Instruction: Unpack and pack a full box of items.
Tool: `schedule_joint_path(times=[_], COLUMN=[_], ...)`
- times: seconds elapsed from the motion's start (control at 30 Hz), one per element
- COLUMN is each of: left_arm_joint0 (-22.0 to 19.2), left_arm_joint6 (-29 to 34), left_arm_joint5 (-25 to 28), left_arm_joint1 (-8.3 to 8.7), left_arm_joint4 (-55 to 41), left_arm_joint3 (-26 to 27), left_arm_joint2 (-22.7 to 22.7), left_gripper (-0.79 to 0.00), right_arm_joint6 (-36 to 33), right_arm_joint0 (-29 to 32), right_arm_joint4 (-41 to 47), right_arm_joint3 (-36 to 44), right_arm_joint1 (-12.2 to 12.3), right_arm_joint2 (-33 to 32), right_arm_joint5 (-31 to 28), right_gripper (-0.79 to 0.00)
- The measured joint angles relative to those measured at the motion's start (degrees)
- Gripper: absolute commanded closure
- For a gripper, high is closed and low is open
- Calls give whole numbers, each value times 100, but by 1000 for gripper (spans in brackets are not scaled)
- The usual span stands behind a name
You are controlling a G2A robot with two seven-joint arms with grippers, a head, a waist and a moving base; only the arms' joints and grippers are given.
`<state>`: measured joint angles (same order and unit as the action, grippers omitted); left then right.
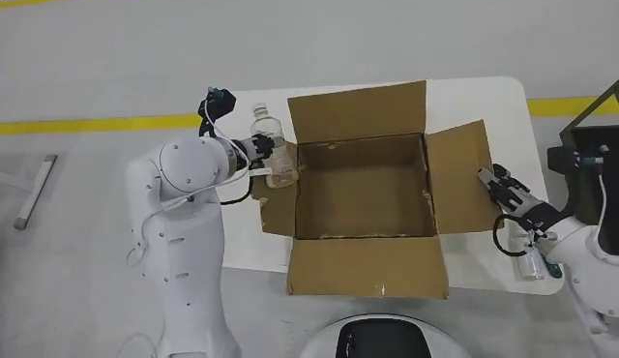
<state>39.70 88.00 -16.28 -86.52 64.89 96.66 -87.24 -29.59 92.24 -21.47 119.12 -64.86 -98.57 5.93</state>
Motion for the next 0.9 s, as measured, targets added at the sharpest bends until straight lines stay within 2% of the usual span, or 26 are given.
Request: schedule_joint_path(times=[0.47,0.9], left_arm_joint0=[-49,-197], left_arm_joint6=[0,-225], left_arm_joint5=[39,-34], left_arm_joint1=[174,277], left_arm_joint4=[233,335], left_arm_joint3=[-46,-615], left_arm_joint2=[-172,-157], left_gripper=[0,0], right_arm_joint6=[17,-21], right_arm_joint0=[102,97], right_arm_joint4=[-70,-184], right_arm_joint3=[12,90], right_arm_joint1=[8,10], right_arm_joint2=[-30,139], right_arm_joint5=[-94,-105], right_gripper=[0,0])
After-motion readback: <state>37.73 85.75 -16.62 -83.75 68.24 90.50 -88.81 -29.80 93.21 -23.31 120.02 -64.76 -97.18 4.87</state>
